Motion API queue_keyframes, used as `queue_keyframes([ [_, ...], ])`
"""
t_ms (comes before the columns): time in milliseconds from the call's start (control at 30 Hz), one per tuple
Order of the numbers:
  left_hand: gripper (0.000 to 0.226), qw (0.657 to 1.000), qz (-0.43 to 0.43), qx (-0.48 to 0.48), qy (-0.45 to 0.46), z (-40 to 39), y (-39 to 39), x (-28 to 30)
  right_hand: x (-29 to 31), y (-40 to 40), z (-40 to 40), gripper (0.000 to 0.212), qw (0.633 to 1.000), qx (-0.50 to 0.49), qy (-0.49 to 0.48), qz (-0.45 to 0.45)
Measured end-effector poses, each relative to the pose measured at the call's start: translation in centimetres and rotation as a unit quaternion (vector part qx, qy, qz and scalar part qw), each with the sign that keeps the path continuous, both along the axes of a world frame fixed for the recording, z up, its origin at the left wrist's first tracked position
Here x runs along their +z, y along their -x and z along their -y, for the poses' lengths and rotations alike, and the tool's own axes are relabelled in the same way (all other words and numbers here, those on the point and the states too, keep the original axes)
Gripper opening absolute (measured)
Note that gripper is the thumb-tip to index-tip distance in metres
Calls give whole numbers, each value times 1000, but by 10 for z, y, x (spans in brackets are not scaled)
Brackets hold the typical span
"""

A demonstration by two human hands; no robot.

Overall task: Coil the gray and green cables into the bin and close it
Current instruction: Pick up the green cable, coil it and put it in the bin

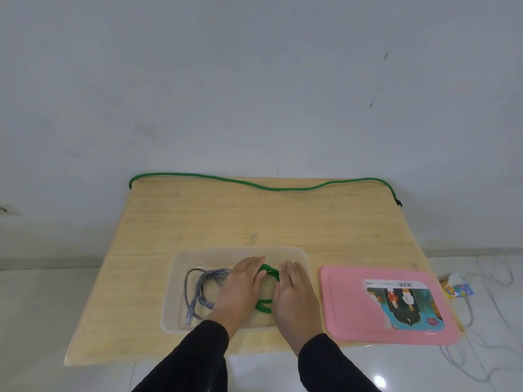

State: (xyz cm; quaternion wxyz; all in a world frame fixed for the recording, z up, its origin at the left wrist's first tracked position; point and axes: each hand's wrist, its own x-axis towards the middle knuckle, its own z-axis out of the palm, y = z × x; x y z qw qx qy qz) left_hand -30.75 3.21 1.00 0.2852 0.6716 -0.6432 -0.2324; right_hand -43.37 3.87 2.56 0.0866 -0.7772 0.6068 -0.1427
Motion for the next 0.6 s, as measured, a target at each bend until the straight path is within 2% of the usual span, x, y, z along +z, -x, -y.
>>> queue_keyframes([
  [33, 36, 1000, 19, 0, 6, -1, 1, 0, 1, -1, -1, 33, 1000, 6, 19, -9],
  [167, 27, 990, 130, -5, 51, -8, 6, 4, 6, -1, -8, 61, 1000, 13, 14, -19],
  [233, 20, 978, 182, 0, 97, -11, 6, 6, 6, 0, -10, 58, 999, 32, 10, -7],
  [333, 19, 968, 225, -1, 111, -16, 3, 10, 7, 4, -12, 46, 998, 60, 15, -4],
  [467, 19, 957, 268, -1, 112, -23, -7, 23, 15, 2, -9, 48, 995, 93, 12, -15],
  [600, 32, 953, 276, 35, 117, -18, -36, 52, 31, -17, 7, 51, 992, 116, 37, -12],
])
